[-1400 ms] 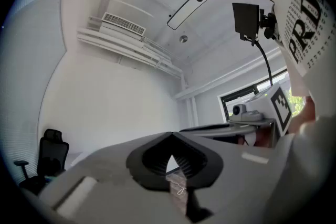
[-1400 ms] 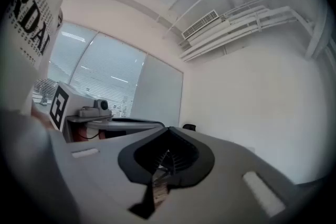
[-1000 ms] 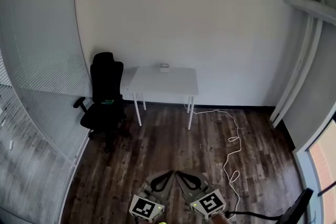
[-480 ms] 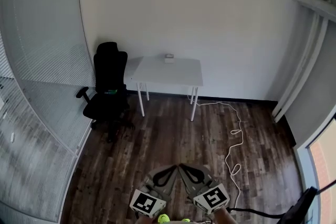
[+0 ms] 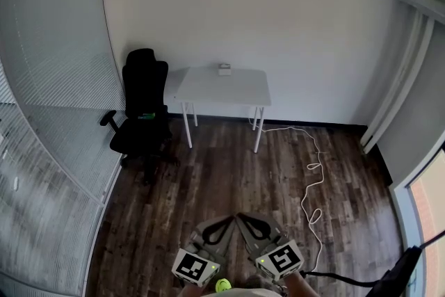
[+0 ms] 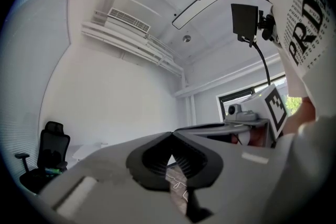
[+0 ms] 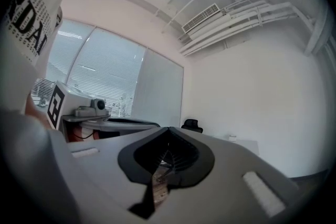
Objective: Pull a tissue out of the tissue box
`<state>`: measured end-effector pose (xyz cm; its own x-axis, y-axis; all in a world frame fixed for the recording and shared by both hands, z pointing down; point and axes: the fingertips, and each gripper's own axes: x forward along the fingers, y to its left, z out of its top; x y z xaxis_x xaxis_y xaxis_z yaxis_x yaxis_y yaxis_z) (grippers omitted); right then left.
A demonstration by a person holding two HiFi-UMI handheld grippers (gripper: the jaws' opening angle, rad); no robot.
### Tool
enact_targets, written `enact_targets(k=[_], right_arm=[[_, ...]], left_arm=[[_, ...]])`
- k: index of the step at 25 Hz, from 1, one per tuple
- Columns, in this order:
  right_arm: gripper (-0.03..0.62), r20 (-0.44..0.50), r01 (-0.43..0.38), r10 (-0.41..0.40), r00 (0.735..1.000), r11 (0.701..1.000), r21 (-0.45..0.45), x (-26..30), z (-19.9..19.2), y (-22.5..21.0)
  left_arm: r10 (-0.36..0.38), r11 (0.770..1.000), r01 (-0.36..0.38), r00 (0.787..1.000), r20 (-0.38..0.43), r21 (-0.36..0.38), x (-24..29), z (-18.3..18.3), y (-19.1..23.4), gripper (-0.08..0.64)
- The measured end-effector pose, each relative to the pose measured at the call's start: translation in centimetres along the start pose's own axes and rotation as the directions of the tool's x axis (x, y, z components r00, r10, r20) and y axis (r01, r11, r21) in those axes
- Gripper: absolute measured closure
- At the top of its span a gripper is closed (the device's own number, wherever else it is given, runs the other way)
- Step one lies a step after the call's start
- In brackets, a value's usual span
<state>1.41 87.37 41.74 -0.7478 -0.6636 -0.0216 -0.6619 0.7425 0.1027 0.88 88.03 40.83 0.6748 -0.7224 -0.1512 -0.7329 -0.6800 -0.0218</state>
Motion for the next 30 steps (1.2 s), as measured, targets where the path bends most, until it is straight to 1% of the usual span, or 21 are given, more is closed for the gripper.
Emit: enact_targets(k=[2,5,10,13,17,21,23,26,30], right_arm=[[0.586,-0.004,0.009,-0.009,1.0,1.0,0.0,0.7,0.2,0.1],[0.586,-0.008,0.011,-0.011,1.0,1.0,-0.004,1.7,0.1,-0.3],[0.586,-0.003,0.018,-0.018,1.0,1.0,0.013,4.1,-0.9,-2.8],[0.586,0.0,0.01,-0.01,1.0,1.0,0.014,5.8,-1.4,-5.2],[0.586,-0.008,0.005,-0.004,1.0,0.999,0.054,8.4,-2.3,-8.4],[0.586,0.013,-0.021,0.02,1.0,0.999,0.042,11.5,-2.3,-12.4],[0.586,0.019,-0.026,0.025,0.999,0.998,0.053,12.7,-2.6,-14.6],[0.586,0.013,-0.037,0.036,0.999,0.997,0.068,14.7,-2.9,-17.6],[0.586,0.008,-0.068,0.067,0.998,0.996,0.052,17.1,-3.2,-21.5]], left_arm=[[-0.006,1.0,0.007,1.0,-0.015,0.012,-0.2,-0.2,0.6,0.569],[-0.009,1.0,0.009,1.0,-0.011,0.016,0.3,-0.3,1.6,0.569],[-0.012,1.0,0.012,0.999,-0.033,0.0,2.7,-1.6,4.0,0.568],[-0.012,1.0,0.013,0.999,-0.037,0.006,5.2,-2.3,5.7,0.569],[0.005,1.0,-0.006,0.999,-0.045,-0.003,8.2,-2.9,8.5,0.569],[0.031,0.999,-0.032,0.998,-0.045,-0.006,12.1,-3.4,11.5,0.569],[0.042,0.999,-0.042,0.998,-0.045,-0.001,14.2,-3.6,12.9,0.569],[0.062,0.998,-0.063,0.997,-0.04,-0.001,17.1,-3.8,15.0,0.569],[0.088,0.996,-0.089,0.995,-0.051,-0.005,21.0,-4.6,17.4,0.569]])
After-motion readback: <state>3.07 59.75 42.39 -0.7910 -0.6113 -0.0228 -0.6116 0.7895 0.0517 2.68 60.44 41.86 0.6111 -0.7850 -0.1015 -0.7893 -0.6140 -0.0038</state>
